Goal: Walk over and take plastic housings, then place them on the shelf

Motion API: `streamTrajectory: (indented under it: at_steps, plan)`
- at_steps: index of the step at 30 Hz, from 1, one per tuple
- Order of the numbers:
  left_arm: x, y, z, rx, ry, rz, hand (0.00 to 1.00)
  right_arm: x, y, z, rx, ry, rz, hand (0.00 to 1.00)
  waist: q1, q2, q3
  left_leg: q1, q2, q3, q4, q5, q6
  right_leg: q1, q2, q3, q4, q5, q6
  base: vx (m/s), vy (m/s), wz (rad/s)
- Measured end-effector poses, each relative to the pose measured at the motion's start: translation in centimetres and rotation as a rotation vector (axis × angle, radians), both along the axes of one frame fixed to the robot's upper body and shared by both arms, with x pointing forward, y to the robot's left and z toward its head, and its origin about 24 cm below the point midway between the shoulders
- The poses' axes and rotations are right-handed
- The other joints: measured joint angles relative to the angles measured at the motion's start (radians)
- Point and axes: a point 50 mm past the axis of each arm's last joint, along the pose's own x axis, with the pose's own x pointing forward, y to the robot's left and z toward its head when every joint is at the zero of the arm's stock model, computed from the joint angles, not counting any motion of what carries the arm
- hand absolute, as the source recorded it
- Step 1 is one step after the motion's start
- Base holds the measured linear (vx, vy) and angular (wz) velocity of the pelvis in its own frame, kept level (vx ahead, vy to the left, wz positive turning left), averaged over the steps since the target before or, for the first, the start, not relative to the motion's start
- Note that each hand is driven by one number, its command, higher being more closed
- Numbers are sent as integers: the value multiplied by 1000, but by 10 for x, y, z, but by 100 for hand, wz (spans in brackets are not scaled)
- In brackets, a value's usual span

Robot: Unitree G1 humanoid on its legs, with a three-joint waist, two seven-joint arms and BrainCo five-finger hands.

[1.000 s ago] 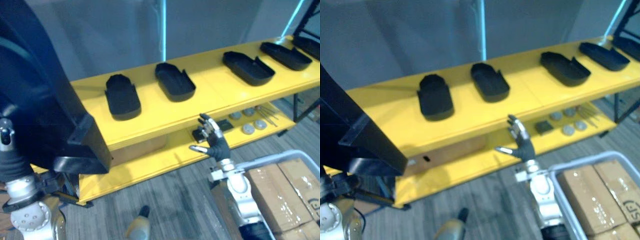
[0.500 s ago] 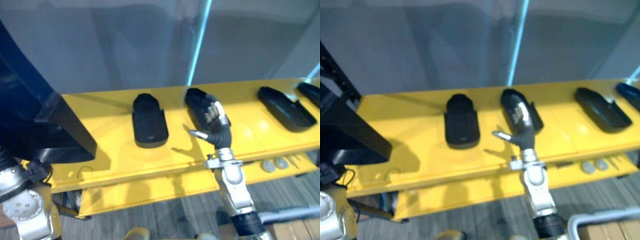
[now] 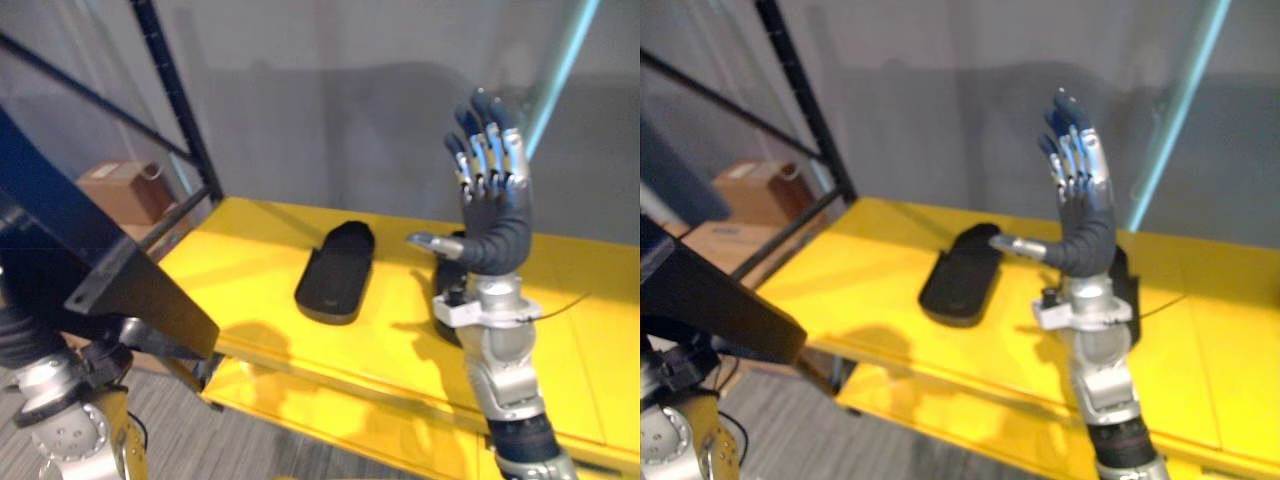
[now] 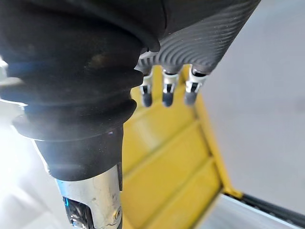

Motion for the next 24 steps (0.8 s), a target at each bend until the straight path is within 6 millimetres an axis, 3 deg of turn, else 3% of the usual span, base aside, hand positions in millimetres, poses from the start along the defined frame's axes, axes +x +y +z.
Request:
streamTrajectory:
  at_steps: [4, 5, 7, 8, 9, 12, 14, 15, 17, 19, 24]
  plan:
    - [3, 20, -17, -55, 144, 77, 100, -6, -29, -8, 94, 23, -172, 0, -14, -37, -18, 6, -26, 10, -49, 22, 12, 3, -12, 2, -45, 27, 14, 15, 53, 1]
    - [1, 31, -25, -61, 216, 127, 100, -12, -44, -16, 139, 46, -273, 0, -27, -43, -21, 15, -36, 13, -63, 28, 16, 6, -20, 3, -53, 31, 21, 64, 54, -2]
    - [-7, 46, -31, -53, 292, 194, 100, -20, -62, -25, 184, 73, -393, 0, -40, -41, -20, 19, -38, 22, -70, 29, 17, 2, -25, 8, -57, 33, 23, 59, 46, -15]
    - [-17, 61, -39, -58, 359, 256, 100, -30, -81, -36, 222, 121, -511, 0, -39, -30, -15, 36, -39, 45, -87, 31, 18, 1, -24, 28, -68, 41, 23, 41, 35, -27]
    - [-20, 64, -41, -62, 372, 271, 100, -32, -85, -38, 227, 133, -539, 0, -40, -27, -15, 37, -39, 48, -89, 31, 18, 2, -24, 30, -71, 42, 24, 27, 32, -30]
    - [-39, 95, -59, -114, 484, 407, 100, -49, -124, -67, 283, 275, -778, 0, -65, -1, -14, 49, -42, 66, -115, 34, 20, -2, -24, 46, -81, 46, 28, 28, 16, -15]
    - [-47, 115, -72, -165, 547, 467, 100, -62, -150, -104, 332, 450, -932, 0, -82, 24, -17, 49, -39, 82, -124, 35, 19, -13, -21, 59, -87, 50, 28, 27, 10, -16]
    - [-48, 118, -75, -173, 559, 472, 100, -65, -155, -114, 342, 497, -965, 0, -83, 30, -16, 50, -39, 87, -125, 35, 19, -15, -21, 62, -88, 51, 28, 32, 7, -13]
    - [-46, 125, -78, -175, 589, 478, 100, -78, -166, -152, 379, 667, -1083, 0, -92, 46, -8, 51, -37, 91, -126, 35, 19, -15, -20, 64, -88, 51, 28, 11, 1, -3]
    - [-41, 126, -76, -166, 592, 462, 100, -90, -166, -173, 370, 760, -1151, 0, -93, 51, -8, 52, -37, 91, -129, 35, 19, -14, -20, 62, -88, 51, 28, 0, 0, 0]
    - [-33, 126, -72, -225, 534, 413, 100, -98, -161, -190, 372, 788, -1273, 0, -89, 51, -6, 51, -48, 69, -134, 39, 24, -1, -28, 42, -88, 50, 28, -5, 12, 14]
